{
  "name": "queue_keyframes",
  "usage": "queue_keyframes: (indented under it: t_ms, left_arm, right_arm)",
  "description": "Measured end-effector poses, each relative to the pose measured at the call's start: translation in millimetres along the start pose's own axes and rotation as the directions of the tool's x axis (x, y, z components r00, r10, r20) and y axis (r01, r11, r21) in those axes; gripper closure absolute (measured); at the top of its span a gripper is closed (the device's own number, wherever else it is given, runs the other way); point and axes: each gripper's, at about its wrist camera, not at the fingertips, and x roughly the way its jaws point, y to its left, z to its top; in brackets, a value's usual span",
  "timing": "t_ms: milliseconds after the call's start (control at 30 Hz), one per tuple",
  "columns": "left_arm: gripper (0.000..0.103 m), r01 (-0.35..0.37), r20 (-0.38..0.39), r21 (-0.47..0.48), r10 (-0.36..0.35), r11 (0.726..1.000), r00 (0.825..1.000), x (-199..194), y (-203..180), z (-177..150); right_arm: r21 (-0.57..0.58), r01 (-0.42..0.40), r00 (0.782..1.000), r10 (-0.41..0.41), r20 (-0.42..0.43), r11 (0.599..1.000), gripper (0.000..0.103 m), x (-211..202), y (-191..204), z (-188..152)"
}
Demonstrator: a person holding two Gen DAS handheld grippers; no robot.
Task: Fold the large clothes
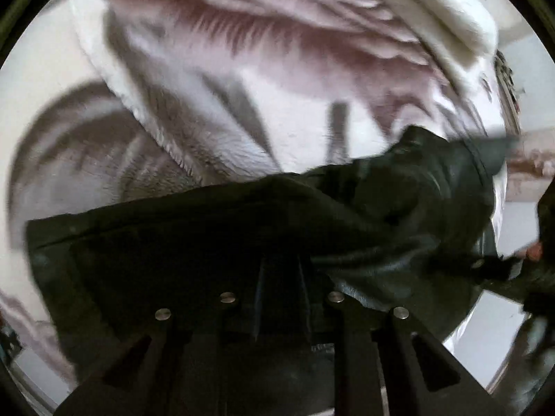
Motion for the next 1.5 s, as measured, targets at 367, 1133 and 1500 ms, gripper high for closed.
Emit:
queue_keyframes:
  t_ms: [367, 1133, 1500]
  left_arm:
    - [0.085, 0.033, -0.046, -0.01, -0.034, 0.999, 0.998, 3, 9, 18]
    - [0.046, 0.086, 0.024, 0.047, -0.087, 0.995, 0.996, -38, -39, 39]
    - [0.036, 0.039, 0.018, 0.12, -0.041, 0.992, 0.999, 10, -48, 26]
  right_arm:
    - [0.01, 0.148, 0.987, -0.147, -0.059, 0.989, 0.089, 51, 1, 13]
    - [0.385, -0.23, 0.948, 0.117, 0.296, 0.894, 0.041, -94, -193, -78]
    - [0.319, -0.645, 0.755, 0.515, 0.405, 0.695, 0.03, -7, -242, -49]
